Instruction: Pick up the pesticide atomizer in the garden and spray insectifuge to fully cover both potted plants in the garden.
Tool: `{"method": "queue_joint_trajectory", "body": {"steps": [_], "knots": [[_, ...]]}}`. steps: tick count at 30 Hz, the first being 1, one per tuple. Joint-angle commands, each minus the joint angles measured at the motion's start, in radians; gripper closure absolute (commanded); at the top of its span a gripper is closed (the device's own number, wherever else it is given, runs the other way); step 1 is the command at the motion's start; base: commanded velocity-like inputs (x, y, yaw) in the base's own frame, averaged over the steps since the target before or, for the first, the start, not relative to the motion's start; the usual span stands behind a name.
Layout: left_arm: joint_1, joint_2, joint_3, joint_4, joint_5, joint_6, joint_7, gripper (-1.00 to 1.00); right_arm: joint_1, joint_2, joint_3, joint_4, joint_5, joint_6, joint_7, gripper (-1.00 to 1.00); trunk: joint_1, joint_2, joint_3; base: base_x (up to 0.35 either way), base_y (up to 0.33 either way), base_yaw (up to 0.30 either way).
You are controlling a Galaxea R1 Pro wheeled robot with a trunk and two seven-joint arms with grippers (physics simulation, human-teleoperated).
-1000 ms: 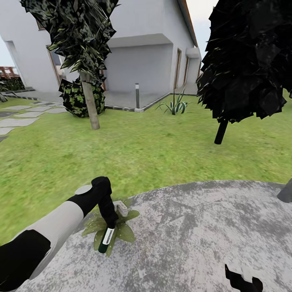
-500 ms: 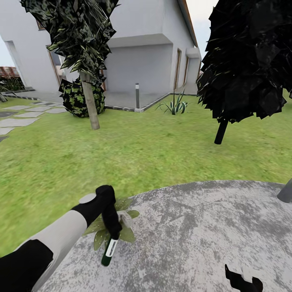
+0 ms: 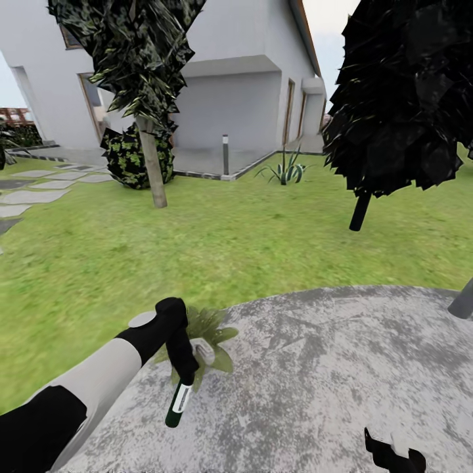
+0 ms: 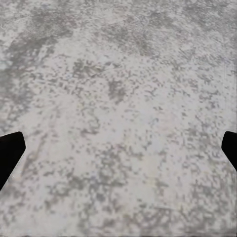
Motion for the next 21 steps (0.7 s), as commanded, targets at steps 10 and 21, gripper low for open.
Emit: {"method": "queue_joint_trajectory", "body": {"steps": [10,21], "knots": [[0.011,-0.009,0.006,-0.001,-0.004,0.015,-0.003,1.00,-0.001,0.000,-0.008,0.000,0.002,-0.004,0.008,-1.00,0.000,0.000,-0.001,-0.009,0.035,0.000],[0.009,-0.081,0.124,0.000,-0.012,0.017,0.062,1.00,-0.001,0.000,-0.008,0.000,0.002,-0.004,0.008,-1.00,0.000,0.000,-0.001,0.000,0.000,0.000]]}}
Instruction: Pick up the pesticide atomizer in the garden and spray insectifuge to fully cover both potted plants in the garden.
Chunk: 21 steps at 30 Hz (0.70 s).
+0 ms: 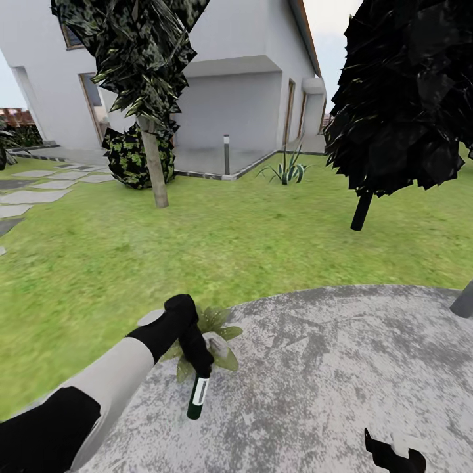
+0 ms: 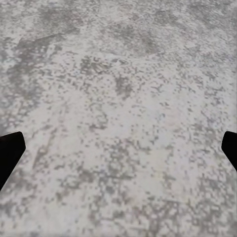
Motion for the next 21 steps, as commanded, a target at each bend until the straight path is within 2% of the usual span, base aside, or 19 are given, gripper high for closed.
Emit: {"method": "queue_joint_trajectory", "body": {"steps": [1,5,10,16,21], "knots": [[0.011,-0.002,0.005,0.000,-0.013,0.008,-0.009,1.00,-0.001,0.000,-0.008,0.000,0.002,-0.004,0.008,-1.00,0.000,0.000,-0.001,0.000,0.000,0.000],[0.029,0.006,0.002,0.012,-0.013,0.002,-0.008,1.00,-0.002,0.000,-0.008,0.000,0.002,-0.004,0.008,-1.00,0.000,0.000,-0.001,0.000,0.000,0.000],[0.062,-0.002,0.005,0.001,-0.013,0.005,0.017,1.00,-0.001,0.000,-0.008,0.000,0.002,-0.004,0.008,-1.00,0.000,0.000,-0.001,0.000,0.000,0.000],[0.056,-0.007,0.007,-0.097,-0.013,0.014,0.026,1.00,-0.001,0.000,-0.008,0.000,0.002,-0.004,0.008,-1.00,0.000,0.000,-0.001,0.000,0.000,0.000],[0.058,-0.001,0.006,-0.109,-0.013,0.020,0.028,1.00,-0.001,-0.008,-0.010,-0.002,0.002,-0.004,0.006,-1.00,0.000,0.000,-0.001,0.000,0.000,0.000]]}}
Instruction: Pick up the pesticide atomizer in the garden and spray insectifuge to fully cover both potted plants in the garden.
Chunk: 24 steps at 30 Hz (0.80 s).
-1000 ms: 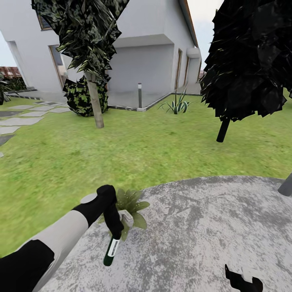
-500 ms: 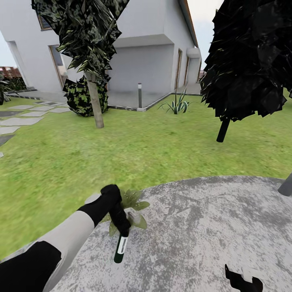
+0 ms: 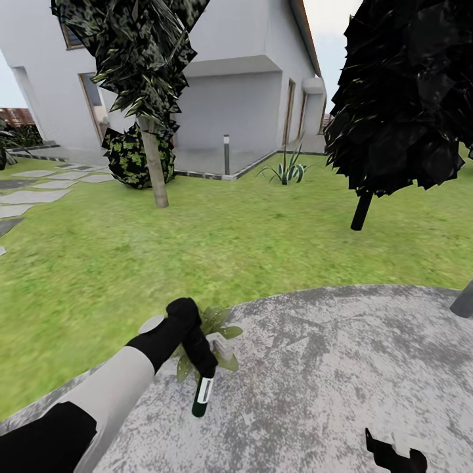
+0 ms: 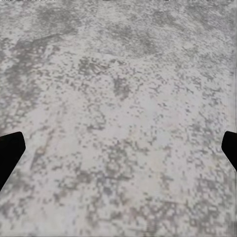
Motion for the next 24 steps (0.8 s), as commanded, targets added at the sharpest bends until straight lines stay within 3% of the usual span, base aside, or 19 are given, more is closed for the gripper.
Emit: {"method": "queue_joint_trajectory", "body": {"steps": [1,8,10,13,18,24], "knots": [[0.003,0.001,0.001,-0.002,-0.010,0.011,-0.008,1.00,-0.001,-0.005,-0.009,-0.001,0.002,-0.004,0.007,-1.00,0.000,0.000,-0.001,0.000,0.000,0.000],[0.011,-0.036,-0.002,0.008,-0.011,0.010,0.002,1.00,-0.001,0.002,-0.007,0.000,0.002,-0.004,0.009,-1.00,0.000,0.000,-0.001,0.000,0.000,0.000],[0.012,-0.026,0.002,0.011,-0.011,0.010,0.006,1.00,-0.001,0.003,-0.007,0.000,0.002,-0.004,0.009,-1.00,0.000,0.000,-0.001,0.000,0.000,0.000],[0.025,0.009,-0.002,0.014,-0.011,0.010,0.008,1.00,-0.001,0.003,-0.007,0.000,0.002,-0.004,0.009,-1.00,0.000,0.000,-0.001,0.000,0.000,0.000],[0.029,0.002,-0.003,0.014,-0.009,0.010,0.086,1.00,-0.001,0.002,-0.007,0.000,0.002,-0.004,0.009,-1.00,0.000,0.000,-0.001,-0.006,0.000,0.000],[0.030,0.002,0.006,0.013,-0.001,0.010,0.105,1.00,-0.001,0.002,-0.007,0.000,0.002,-0.004,0.009,-1.00,0.000,0.000,-0.001,-0.243,0.084,0.000]]}}
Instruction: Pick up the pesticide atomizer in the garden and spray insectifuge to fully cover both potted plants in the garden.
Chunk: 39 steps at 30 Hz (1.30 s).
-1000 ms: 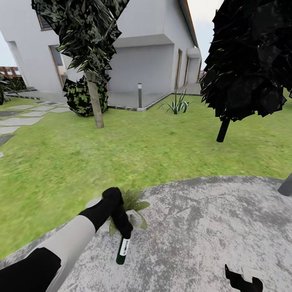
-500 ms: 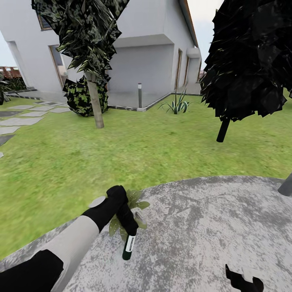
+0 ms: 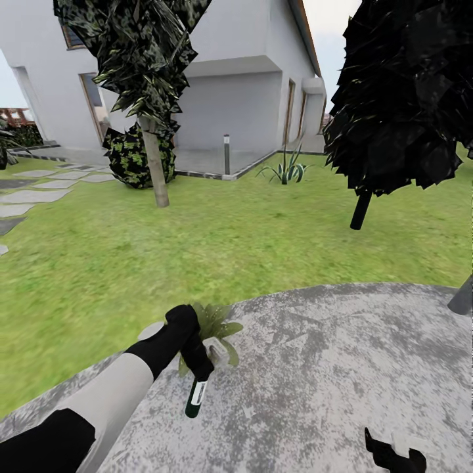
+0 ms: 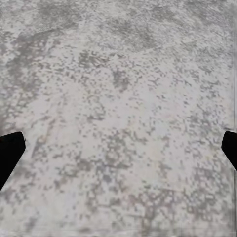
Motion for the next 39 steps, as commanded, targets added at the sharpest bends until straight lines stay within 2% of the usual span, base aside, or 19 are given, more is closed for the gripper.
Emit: {"method": "queue_joint_trajectory", "body": {"steps": [1,9,15,17,20,22,24,26,28,32,39], "knots": [[0.000,0.001,0.007,-0.001,-0.008,0.009,-0.009,1.00,-0.001,0.000,-0.008,0.000,0.002,-0.004,0.008,-1.00,-0.001,0.000,-0.001,-0.203,0.259,0.000],[0.000,0.006,0.006,-0.005,-0.009,0.010,-0.008,1.00,-0.001,0.000,-0.008,0.000,0.002,-0.004,0.008,-1.00,-0.001,0.000,-0.001,-0.174,0.277,0.000],[0.000,-0.003,0.002,-0.003,-0.011,0.009,0.004,1.00,-0.001,0.000,-0.008,0.000,0.002,-0.004,0.008,-1.00,-0.001,0.000,-0.001,-0.097,0.140,0.000],[0.000,-0.002,0.002,-0.001,-0.012,0.010,0.027,1.00,-0.001,0.000,-0.008,0.000,0.002,-0.004,0.008,-1.00,-0.001,0.000,-0.001,-0.009,0.012,0.000],[0.008,-0.008,0.004,0.044,-0.006,0.016,0.134,1.00,-0.001,0.000,-0.008,0.000,0.002,-0.004,0.008,-1.00,-0.001,0.000,-0.001,-0.002,0.003,-0.055],[0.009,-0.031,0.020,0.065,0.009,0.037,0.195,1.00,-0.001,0.000,-0.008,0.000,0.002,-0.004,0.008,-1.00,-0.001,0.000,0.000,0.000,0.001,-0.216],[0.010,-0.050,0.067,0.070,0.016,0.049,0.249,1.00,-0.001,0.000,-0.008,0.000,0.002,-0.004,0.008,-1.00,-0.001,0.000,0.001,0.000,0.000,-0.261],[0.010,-0.066,0.131,0.072,0.019,0.053,0.300,1.00,-0.001,0.000,-0.008,0.000,0.002,-0.004,0.008,-1.00,-0.001,0.000,0.003,0.000,0.000,-0.276],[0.011,-0.069,0.164,0.074,0.021,0.053,0.318,1.00,-0.001,0.000,-0.008,0.000,0.002,-0.004,0.008,-1.00,-0.001,0.000,0.004,0.000,0.000,-0.277],[0.048,-0.068,0.179,0.074,0.028,0.053,0.327,1.00,-0.001,0.000,-0.008,0.000,0.002,-0.004,0.008,-1.00,-0.001,0.000,0.005,0.009,-0.002,-0.158],[0.058,-0.068,0.180,0.076,0.033,0.053,0.327,1.00,-0.001,0.000,-0.008,0.000,0.002,-0.004,0.008,-1.00,-0.001,0.000,0.005,0.180,-0.131,-0.011]]}}
